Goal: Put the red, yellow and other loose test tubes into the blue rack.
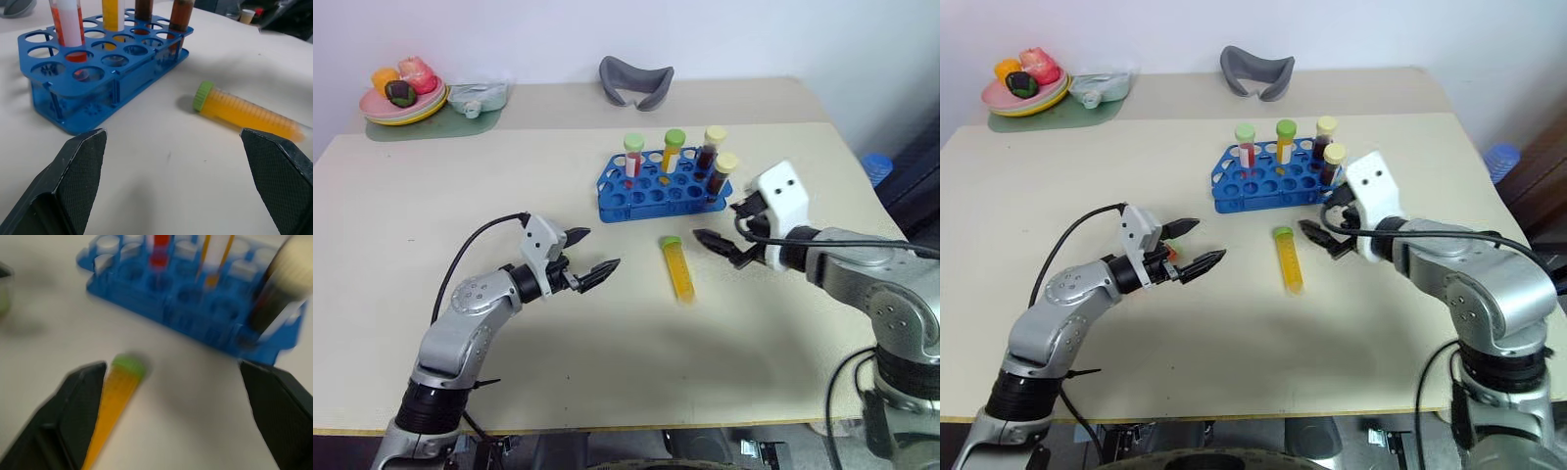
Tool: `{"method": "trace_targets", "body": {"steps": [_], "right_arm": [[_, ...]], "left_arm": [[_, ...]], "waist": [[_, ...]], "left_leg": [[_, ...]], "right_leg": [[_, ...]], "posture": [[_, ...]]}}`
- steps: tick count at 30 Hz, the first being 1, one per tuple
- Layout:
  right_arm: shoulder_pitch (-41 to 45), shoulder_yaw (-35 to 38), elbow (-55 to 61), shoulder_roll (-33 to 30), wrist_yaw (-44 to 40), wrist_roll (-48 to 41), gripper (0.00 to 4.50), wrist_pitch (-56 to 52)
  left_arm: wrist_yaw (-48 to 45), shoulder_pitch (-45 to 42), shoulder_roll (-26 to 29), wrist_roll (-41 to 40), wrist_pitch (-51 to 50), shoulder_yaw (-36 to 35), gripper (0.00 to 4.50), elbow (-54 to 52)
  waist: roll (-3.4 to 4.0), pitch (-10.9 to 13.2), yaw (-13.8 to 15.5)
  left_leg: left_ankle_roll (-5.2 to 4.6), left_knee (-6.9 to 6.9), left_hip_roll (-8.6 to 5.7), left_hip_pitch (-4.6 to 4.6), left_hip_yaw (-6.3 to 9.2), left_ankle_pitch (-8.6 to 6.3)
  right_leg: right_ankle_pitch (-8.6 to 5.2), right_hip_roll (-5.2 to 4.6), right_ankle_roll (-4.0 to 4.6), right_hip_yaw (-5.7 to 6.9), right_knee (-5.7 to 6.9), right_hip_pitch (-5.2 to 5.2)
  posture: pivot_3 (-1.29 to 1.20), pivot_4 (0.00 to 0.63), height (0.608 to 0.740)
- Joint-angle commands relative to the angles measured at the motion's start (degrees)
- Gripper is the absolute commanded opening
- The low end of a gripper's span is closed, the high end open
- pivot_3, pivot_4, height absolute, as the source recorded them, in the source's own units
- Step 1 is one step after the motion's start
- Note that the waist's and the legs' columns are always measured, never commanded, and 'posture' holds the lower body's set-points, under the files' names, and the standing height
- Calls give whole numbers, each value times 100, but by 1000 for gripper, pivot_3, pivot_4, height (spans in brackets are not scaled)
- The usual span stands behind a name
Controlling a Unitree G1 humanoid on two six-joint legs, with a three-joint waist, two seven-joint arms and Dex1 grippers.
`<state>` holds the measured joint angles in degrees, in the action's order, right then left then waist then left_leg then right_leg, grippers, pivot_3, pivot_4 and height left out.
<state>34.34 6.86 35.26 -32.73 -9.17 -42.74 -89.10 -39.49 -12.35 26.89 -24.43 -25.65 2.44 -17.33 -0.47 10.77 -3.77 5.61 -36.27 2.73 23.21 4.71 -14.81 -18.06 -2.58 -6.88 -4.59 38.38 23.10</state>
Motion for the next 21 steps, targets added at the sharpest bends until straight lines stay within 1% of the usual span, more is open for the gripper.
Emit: {"method": "trace_targets", "body": {"steps": [1, 4, 6, 8, 9, 10, 14, 21], "right_arm": [[418, -220, -736, 312, 1496, -1316, 4408, -340], [864, -454, -2056, 537, 3571, -3163, 4408, -340], [1175, -655, -2768, 637, 4686, -4068, 4408, -340], [1362, -1589, -3189, 125, 6322, -5976, 4408, 588], [1401, -1939, -3318, -10, 6938, -6605, 4408, 968], [1427, -2173, -3403, -62, 7339, -6945, 4408, 1219], [1448, -2425, -3608, 163, 8081, -7026, 4408, 1475], [1665, -2443, -4074, 495, 8712, -7026, 4408, 1386]], "left_arm": [[-33, -140, 28, -12, 80, -105, 4500, -53], [-38, -100, 34, -5, 87, -99, 4500, -89], [-49, -23, 40, 3, 102, -87, 4500, -143], [-49, 37, 42, -5, 88, -82, 4500, -212], [-36, 69, 43, -7, 63, -70, 4500, -277], [-25, 91, 45, -3, 39, -55, 4500, -329], [10, 196, 92, 23, -46, -27, 4500, -530], [-11, 295, 113, 39, 73, -102, 4500, -419]], "waist": [[-1, -1, -1], [-2, 0, -16], [-2, 0, -21], [-1, 0, -27], [-2, 0, -23], [-3, 1, -22], [-3, 1, -29], [-1, 0, -23]], "left_leg": [[0, 0, 0, 0, 1, 0], [0, -1, -1, 6, -2, 0], [0, 0, 0, 8, -2, 0], [0, 0, 0, 10, -3, 0], [0, 1, 0, 11, -2, 0], [-1, 0, 1, 13, -2, 0], [-2, 0, 0, 15, -2, 0], [-2, 1, 1, 15, -1, 0]], "right_leg": [[0, 0, 0, 0, -2, 0], [0, -5, 0, 0, -7, 1], [0, -5, 0, 0, -6, 3], [0, -5, 0, 0, -6, 6], [0, -6, 0, 0, -6, 9], [0, -6, -1, 1, -7, 9], [0, -4, -1, 1, -7, 11], [0, -1, -1, 1, -5, 13]], "posture": [[0, 150, 740], [0, 150, 740], [0, 150, 740], [0, 150, 740], [0, 150, 740], [0, 150, 740], [0, 150, 740], [0, 150, 740]]}}
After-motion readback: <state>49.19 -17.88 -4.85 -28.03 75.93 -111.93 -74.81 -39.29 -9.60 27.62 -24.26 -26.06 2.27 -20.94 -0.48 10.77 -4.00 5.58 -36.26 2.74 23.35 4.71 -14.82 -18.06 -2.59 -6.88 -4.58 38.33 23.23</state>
